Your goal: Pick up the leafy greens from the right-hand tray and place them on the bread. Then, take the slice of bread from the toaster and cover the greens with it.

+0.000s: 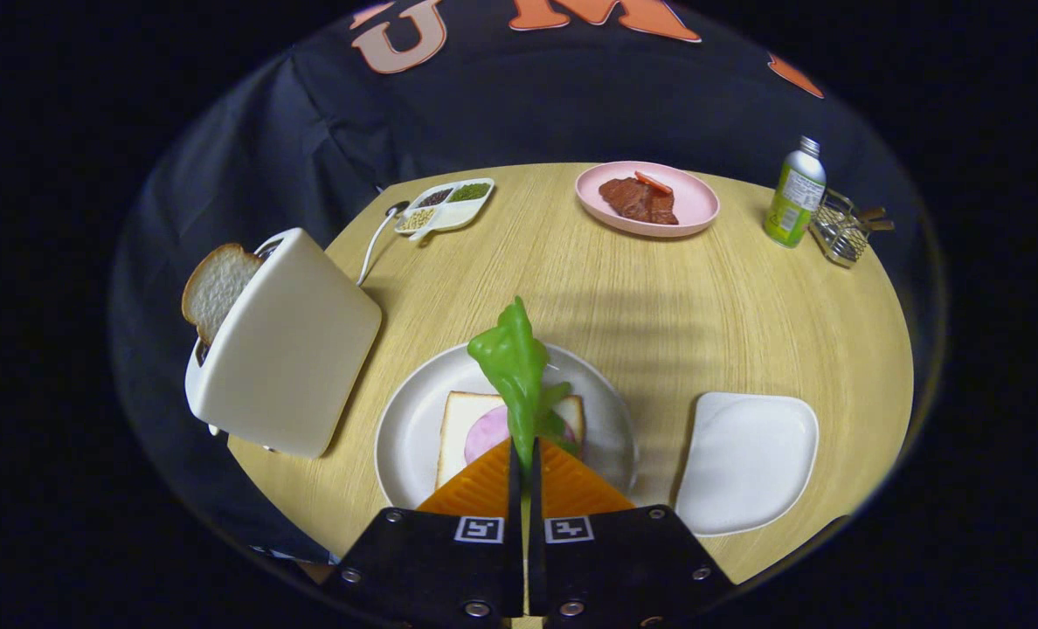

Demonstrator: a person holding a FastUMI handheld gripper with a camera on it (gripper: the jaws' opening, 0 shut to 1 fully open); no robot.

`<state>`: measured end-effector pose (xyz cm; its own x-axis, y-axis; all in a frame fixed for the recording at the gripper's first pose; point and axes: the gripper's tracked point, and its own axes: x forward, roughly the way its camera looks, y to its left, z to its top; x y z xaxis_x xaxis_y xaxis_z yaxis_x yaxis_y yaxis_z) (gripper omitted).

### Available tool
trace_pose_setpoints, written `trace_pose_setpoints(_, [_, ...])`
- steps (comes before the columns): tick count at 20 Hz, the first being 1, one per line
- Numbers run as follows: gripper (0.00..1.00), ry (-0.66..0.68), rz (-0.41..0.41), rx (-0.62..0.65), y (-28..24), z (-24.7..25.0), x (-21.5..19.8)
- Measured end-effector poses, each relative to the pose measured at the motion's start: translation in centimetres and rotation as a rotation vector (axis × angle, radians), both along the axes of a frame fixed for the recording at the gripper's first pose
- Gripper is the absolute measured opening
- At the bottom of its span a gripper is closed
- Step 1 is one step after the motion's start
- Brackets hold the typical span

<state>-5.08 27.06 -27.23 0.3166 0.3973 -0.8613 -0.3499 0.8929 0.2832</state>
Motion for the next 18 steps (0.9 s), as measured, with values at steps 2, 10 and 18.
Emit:
trace_pose_setpoints(2, [0.04,-0.001,0.037,-0.026,0.9,-0.7,-0.5])
trace_pose_setpoints(10, [0.26,-0.004,0.096,-0.087,2.4,-1.1,-1.8])
trace_pose_setpoints(18, [0.57,-0.049,0.093,-0.057,3.2,2.7,-1.7])
